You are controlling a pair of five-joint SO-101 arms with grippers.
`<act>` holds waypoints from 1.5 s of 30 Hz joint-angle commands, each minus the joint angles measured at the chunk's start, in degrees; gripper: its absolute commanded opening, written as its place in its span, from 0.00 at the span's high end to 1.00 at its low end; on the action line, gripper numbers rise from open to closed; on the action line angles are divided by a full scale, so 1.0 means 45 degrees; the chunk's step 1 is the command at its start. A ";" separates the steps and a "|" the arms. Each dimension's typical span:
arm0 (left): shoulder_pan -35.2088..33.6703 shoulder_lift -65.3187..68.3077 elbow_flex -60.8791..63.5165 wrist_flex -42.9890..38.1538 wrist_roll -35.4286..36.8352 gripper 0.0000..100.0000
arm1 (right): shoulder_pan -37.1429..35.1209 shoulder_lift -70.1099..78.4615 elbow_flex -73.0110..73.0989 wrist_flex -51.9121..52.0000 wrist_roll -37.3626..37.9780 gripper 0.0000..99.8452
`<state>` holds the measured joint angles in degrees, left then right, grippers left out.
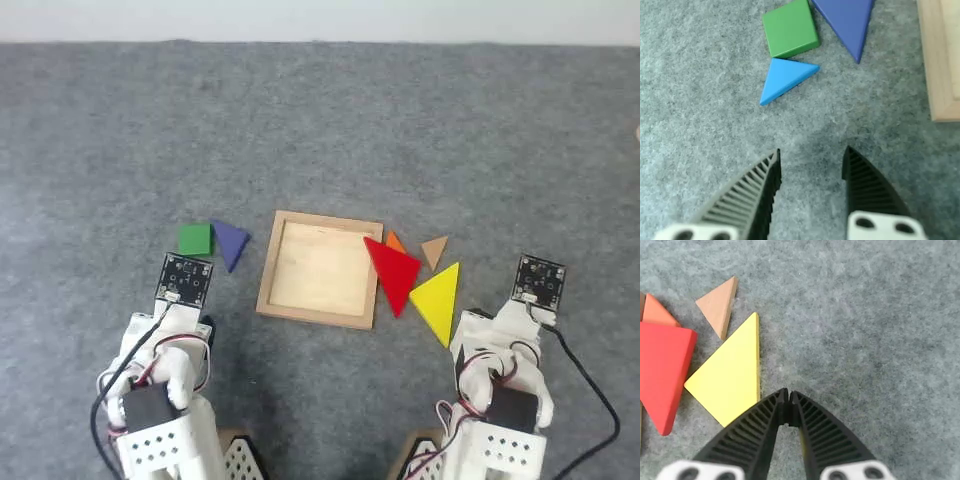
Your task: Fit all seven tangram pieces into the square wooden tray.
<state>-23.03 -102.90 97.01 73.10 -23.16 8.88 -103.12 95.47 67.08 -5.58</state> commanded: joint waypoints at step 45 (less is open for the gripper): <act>-0.0078 -0.0234 -0.0127 0.0059 -0.0059 0.81 | -0.1553 -0.0088 -0.2696 0.0225 0.8205 0.92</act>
<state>-23.03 -102.90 97.01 73.10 -23.16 3.25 -103.12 90.02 66.90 32.04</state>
